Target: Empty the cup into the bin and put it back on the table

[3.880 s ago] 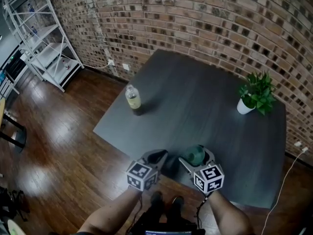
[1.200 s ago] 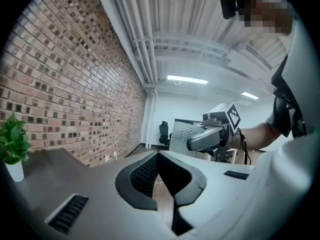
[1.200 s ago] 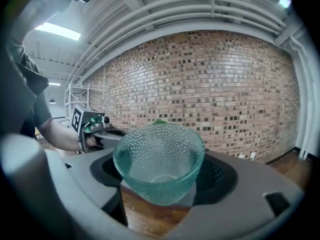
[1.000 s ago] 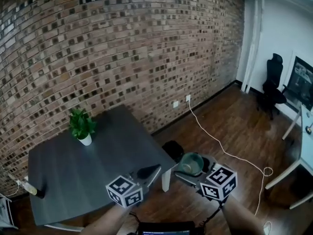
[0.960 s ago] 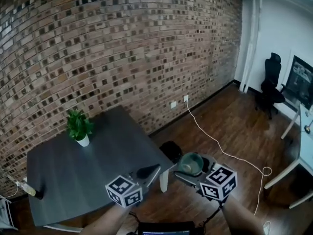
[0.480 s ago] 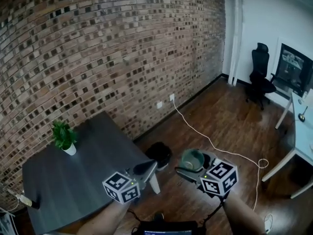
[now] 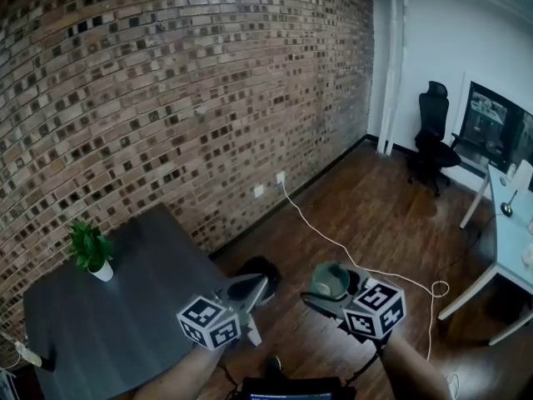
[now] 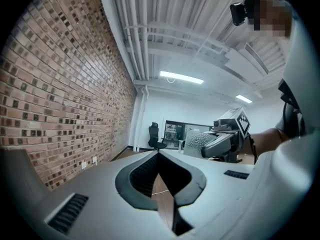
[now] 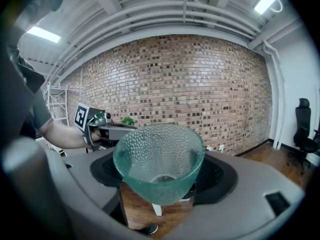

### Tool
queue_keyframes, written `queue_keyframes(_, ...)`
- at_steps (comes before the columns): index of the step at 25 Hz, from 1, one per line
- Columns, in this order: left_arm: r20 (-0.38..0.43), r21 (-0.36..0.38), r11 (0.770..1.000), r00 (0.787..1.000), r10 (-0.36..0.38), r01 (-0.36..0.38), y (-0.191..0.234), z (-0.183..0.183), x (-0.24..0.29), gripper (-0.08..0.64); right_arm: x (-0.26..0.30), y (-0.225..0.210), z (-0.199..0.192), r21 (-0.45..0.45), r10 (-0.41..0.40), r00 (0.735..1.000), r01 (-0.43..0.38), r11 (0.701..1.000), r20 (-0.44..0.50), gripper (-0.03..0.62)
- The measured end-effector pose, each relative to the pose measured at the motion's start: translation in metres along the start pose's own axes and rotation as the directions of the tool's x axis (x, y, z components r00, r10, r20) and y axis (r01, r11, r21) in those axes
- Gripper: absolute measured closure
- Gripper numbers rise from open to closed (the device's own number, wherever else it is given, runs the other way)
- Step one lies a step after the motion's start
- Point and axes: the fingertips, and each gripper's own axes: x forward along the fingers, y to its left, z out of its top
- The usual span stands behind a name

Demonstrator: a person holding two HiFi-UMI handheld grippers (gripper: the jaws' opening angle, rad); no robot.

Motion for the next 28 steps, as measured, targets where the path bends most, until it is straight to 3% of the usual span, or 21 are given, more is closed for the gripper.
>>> queue_keyframes(13,0.017,0.025,0.999,0.999,0.040,-0.040,0.095,0.014,0.074,0.558,0.078,-0.097,0.026,-0.003,-0.002,0.999,0.002,1.000,-0.041,0.192)
queue_keyframes(24,0.039,-0.045,0.994,0.994,0.100,-0.098,0.180,0.019,0.106,0.558,0.156,-0.139,0.069,0.016,0.048,0.998,-0.047,0.999,-0.046,0.190)
queue_keyframes(28,0.029,-0.019,0.993,0.993,0.117,-0.117,0.192,0.018,0.119,0.558,0.180,-0.154,0.074,0.014,0.091,0.994,-0.090,0.996,-0.055,0.190)
